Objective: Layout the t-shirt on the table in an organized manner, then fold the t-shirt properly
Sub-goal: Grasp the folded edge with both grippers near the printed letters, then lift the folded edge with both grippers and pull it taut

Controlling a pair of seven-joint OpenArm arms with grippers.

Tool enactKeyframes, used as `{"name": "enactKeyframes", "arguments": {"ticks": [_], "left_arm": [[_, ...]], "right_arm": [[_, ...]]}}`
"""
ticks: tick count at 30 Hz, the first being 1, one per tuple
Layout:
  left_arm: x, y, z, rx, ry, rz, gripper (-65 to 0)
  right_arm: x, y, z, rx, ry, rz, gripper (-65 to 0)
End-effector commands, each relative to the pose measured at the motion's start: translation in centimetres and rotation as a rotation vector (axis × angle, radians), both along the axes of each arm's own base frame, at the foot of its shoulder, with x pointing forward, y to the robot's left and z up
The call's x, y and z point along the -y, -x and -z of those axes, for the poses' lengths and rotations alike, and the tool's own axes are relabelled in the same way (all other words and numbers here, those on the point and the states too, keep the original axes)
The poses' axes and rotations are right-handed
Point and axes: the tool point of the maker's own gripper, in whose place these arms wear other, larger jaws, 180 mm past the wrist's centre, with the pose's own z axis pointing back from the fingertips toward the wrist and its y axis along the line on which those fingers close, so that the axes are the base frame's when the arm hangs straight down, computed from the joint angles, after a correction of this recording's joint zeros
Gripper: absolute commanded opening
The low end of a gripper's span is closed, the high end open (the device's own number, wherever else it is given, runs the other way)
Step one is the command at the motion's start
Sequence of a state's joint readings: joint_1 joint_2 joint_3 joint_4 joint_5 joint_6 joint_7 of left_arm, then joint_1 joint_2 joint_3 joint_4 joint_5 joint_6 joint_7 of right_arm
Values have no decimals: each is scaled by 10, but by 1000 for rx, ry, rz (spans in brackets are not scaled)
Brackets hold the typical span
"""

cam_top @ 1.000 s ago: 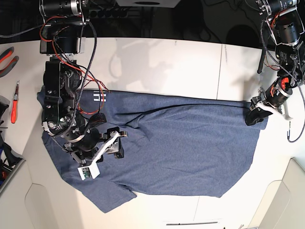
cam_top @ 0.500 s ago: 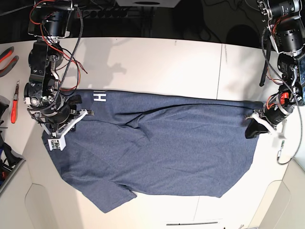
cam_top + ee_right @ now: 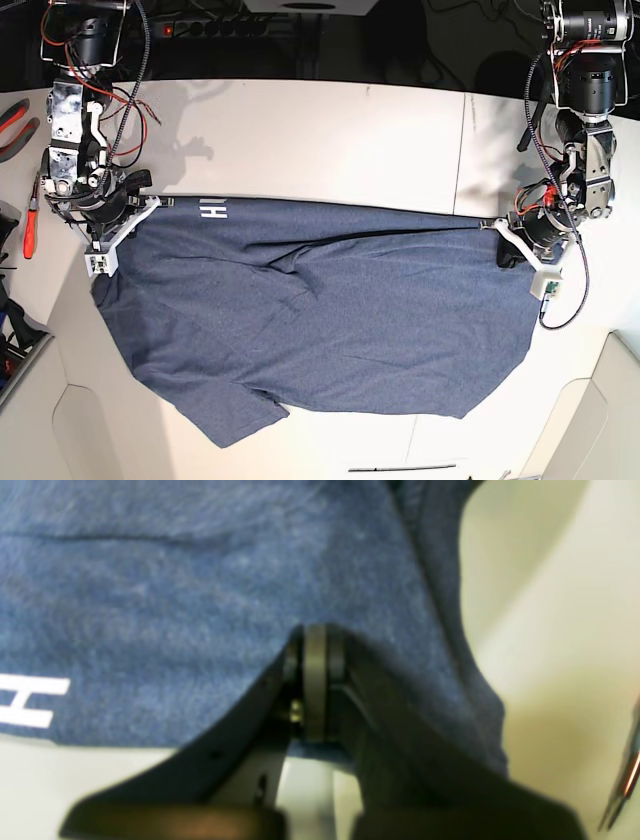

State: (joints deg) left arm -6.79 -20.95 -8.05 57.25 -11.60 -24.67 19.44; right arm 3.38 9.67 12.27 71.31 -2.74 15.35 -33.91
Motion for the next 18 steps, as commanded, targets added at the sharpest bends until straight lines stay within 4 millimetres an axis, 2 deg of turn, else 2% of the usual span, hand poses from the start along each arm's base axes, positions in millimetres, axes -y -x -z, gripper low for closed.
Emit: {"name": "enactKeyframes", "arguments": {"ticks": [1,7,13,18], "left_arm": [[-23,18,12,-100,-85,-20,-650],[-45,64,30,-193,-103,-50,-650],[-57,107,24,-203,-96,-89,-650],[-66,133,13,-187,-77,-120,-650]], "right_arm": [[13,21,11,-93,40,13,-650],[20,61,19,-172,5,3,-650],[22,99,7,-170,33,-46,-650],[14,111,-6,-155,39,-90,-650]]}}
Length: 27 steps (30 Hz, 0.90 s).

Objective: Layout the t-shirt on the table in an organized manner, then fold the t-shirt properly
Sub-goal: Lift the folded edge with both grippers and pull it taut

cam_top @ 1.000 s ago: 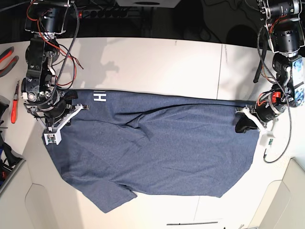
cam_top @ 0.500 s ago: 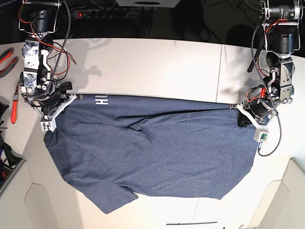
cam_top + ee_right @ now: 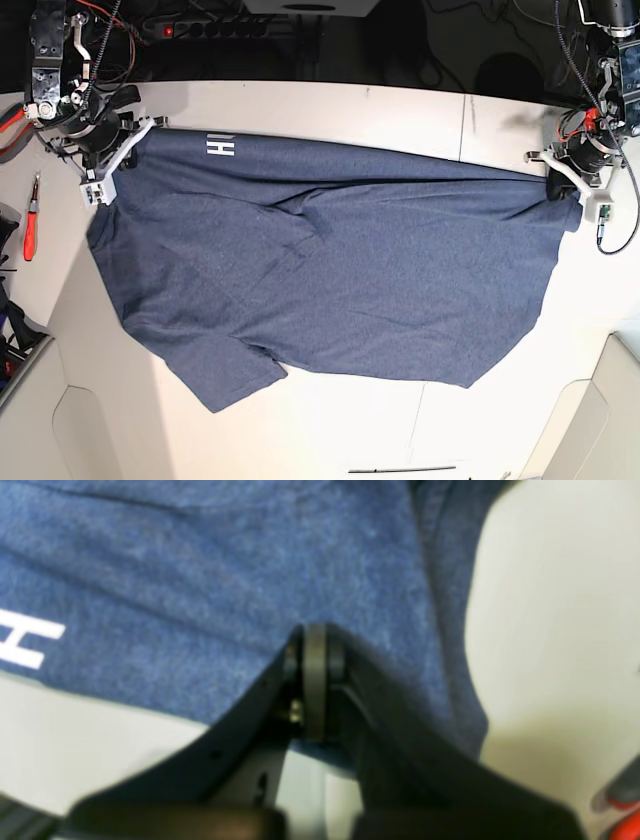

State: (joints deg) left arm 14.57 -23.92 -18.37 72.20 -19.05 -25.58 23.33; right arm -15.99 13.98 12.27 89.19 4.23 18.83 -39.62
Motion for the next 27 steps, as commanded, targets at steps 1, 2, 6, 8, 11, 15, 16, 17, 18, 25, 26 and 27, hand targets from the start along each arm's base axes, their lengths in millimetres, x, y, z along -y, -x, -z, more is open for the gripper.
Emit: {"name": "enactKeyframes", "arguments": {"ticks": [1,2,6,8,11,15,16,17,18,25,26,27], "left_arm": [[-16,22,8,-99,-60,-15,-650],[-15,28,8,-107,-51,-9,-650],[-8,55,11,-137,8,-15,-650],[-3,67,13,-141,47,-25,-650],[9,79,12,-119,132,-46,-650],[20,81,4,-60,243,-73,-650],[22,81,3,-60,263,-75,-650],[25,81,2,-62,282,-68,-650],[27,82,2,-64,293,-65,-650],[21,64,-24,51,339,-91,-650],[17,56,-37,105,350,-107,-650],[11,49,-52,160,355,-121,-650]], "right_arm": [[12,8,-2,-35,48,-2,-650],[11,9,-4,-38,52,-5,-650],[11,15,-9,-46,64,-16,-650],[14,15,-10,-45,71,-19,-650],[14,13,-11,-37,72,-19,-650],[14,5,-14,-19,71,-18,-650],[14,1,-16,-10,71,-18,-650],[14,-4,-18,0,72,-18,-650],[14,-9,-20,11,71,-17,-650],[16,-31,-31,64,76,4,-650],[18,-32,-33,73,82,21,-650],[19,-34,-37,86,87,33,-650]]}}
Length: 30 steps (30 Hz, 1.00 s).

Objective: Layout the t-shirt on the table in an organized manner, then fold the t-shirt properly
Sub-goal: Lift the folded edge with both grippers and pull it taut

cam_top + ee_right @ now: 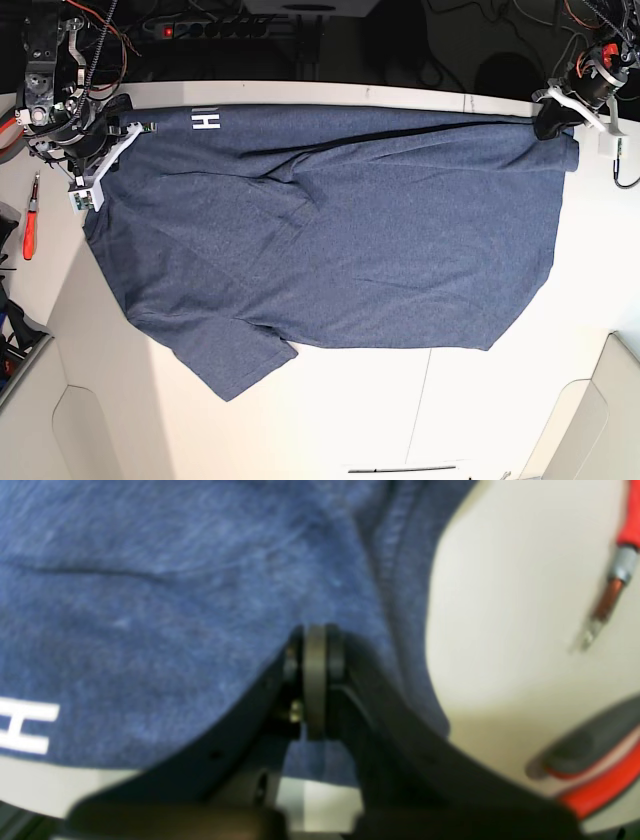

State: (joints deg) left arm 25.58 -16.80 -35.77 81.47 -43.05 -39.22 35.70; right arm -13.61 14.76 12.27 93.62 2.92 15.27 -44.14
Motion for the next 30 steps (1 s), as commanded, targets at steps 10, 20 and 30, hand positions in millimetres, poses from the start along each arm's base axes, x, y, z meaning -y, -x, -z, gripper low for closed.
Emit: {"name": "enactKeyframes", "arguments": {"ticks": [10,20,30], "left_arm": [[-20,-57,-108,316,-96,17,-650],[-20,-58,-108,320,-96,16,-453],[-21,-58,-108,317,-99,17,-453]], "right_arm": [[-7,-76,-88,309,36,-48,-650],[16,-189,-79,338,-80,43,-282],[1,-243,-40,178,-366,97,-214]]}}
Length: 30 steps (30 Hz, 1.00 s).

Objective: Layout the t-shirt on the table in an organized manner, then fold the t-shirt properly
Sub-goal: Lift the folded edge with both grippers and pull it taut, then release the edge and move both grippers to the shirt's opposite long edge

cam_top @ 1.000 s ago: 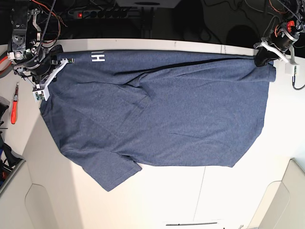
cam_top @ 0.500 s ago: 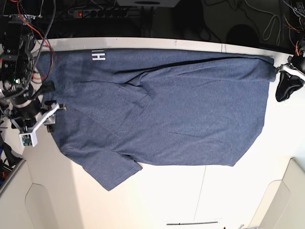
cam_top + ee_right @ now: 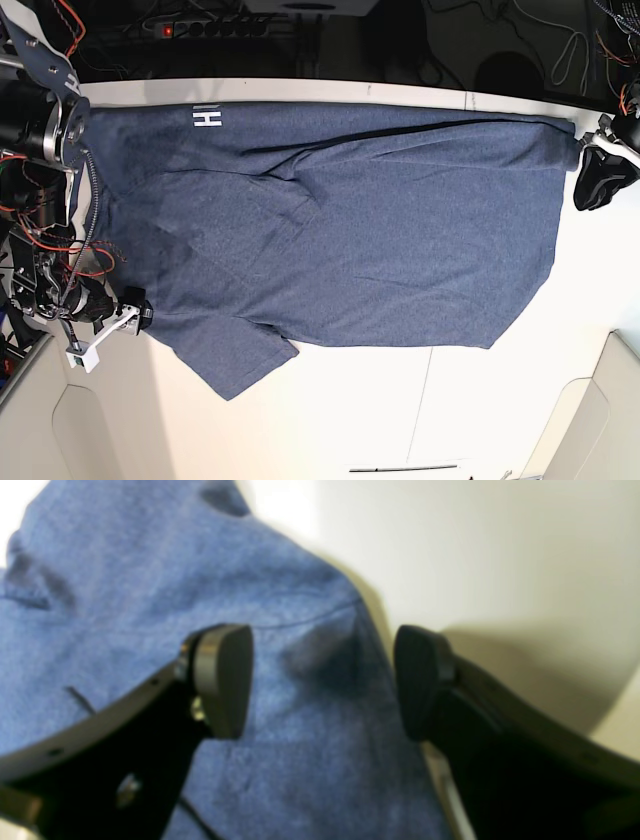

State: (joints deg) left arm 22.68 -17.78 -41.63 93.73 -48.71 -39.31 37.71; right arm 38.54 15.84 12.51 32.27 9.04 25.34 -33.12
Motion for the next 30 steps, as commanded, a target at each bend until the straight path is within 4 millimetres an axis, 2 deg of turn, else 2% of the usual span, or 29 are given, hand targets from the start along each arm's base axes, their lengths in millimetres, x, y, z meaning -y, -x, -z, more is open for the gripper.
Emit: {"name": "enactKeyframes", "arguments": {"ticks": [1,6,9,13,19,21,23,27,30], "left_arm": [[-3,-6,-15,49,-13,12,-453],[-3,-6,-15,50,-13,12,-453],[-2,-8,-17,57,-10,11,-453],[-2,-11,-19,67,-10,11,-453],[-2,-11,-19,68,-9,11,-453],[-2,-11,-19,68,-9,11,-453],[-2,-11,-19,68,-9,11,-453],[-2,-21,-27,100,-10,11,-453],[-2,-48,-44,172,-20,16,-453]], "right_arm": [[12,-18,-21,62,6,15,-214],[29,-7,-10,33,17,40,-215],[31,0,-3,17,20,45,-215],[20,3,5,21,4,36,-216],[-15,3,11,20,-46,-17,-220],[-18,1,11,31,-51,-17,-266],[-18,-1,9,47,-46,-17,-360],[-16,-2,9,52,-27,-24,-650],[-16,-3,8,54,-27,-24,-650]]}}
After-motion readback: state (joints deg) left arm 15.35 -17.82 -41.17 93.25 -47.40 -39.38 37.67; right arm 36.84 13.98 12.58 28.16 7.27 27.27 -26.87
